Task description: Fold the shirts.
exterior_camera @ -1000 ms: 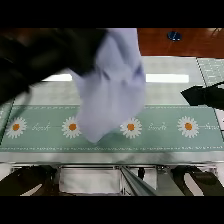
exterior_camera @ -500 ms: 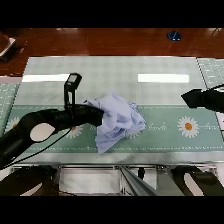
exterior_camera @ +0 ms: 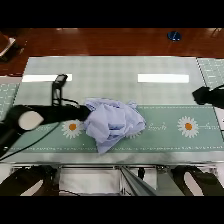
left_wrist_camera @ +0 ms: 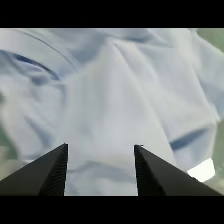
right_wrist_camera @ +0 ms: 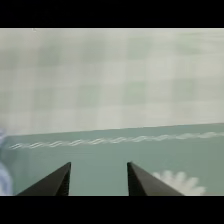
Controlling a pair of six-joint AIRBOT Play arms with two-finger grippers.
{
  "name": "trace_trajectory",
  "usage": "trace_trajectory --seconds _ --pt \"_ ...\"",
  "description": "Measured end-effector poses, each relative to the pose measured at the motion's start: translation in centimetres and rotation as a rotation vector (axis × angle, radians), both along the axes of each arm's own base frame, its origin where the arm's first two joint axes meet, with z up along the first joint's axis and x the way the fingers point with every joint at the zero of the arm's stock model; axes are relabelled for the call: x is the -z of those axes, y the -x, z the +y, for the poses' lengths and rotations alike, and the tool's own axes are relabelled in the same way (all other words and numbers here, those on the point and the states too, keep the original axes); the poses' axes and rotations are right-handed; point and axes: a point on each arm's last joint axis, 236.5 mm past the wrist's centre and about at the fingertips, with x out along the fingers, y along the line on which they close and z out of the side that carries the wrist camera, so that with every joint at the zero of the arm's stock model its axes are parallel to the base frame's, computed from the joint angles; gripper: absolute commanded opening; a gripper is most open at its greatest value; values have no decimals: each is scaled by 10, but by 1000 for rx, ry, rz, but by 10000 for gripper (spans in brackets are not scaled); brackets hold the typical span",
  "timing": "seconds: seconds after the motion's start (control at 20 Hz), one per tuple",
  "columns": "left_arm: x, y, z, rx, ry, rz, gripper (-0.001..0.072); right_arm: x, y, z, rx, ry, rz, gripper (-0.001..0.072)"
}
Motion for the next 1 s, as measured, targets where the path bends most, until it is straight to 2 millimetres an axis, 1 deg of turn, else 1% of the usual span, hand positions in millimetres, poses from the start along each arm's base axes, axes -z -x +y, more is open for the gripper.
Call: trace_trajectory --seconds 0.05,0.1,0.15,0.2,0.25,0.3,0.35,0.4,0.45,0.5,0.6,0.65,0.75,0.9,0.95,1.0 --pt "-9 -9 19 -45 -10 -19 507 0 5 -30 87 40 12 410" --pt "-14 -14 41 -105 -15 -23 507 5 15 -61 186 71 40 409" --pt "-13 -16 59 -164 -11 -12 506 15 28 -84 270 79 76 409" --pt "-3 -12 73 -224 8 30 506 27 39 -99 332 75 108 409" --pt "10 -5 78 -260 43 86 506 46 49 -103 368 42 150 409" --pt "28 5 78 -281 86 150 506 69 54 -96 374 -12 191 409" --pt "44 14 73 -290 134 207 506 92 56 -81 349 -78 229 409" --pt "60 24 65 -292 192 268 506 112 58 -62 311 -148 268 409" --pt "70 30 55 -289 251 312 507 131 60 -39 258 -223 310 409" --pt "77 33 44 -285 319 341 507 146 61 -18 208 -288 348 409" --pt "82 32 25 -262 429 365 507 166 65 14 133 -374 411 409" --pt "82 29 16 -253 477 363 507 173 67 26 103 -402 440 409" --pt "81 23 -4 -221 559 360 507 185 72 46 49 -440 492 409" --pt "81 11 -27 -173 621 334 505 197 79 72 -23 -464 561 409" --pt "79 6 -34 -154 632 325 421 200 82 79 -49 -465 583 409" --pt "79 1 -41 -139 643 319 134 203 84 88 -74 -468 603 409"
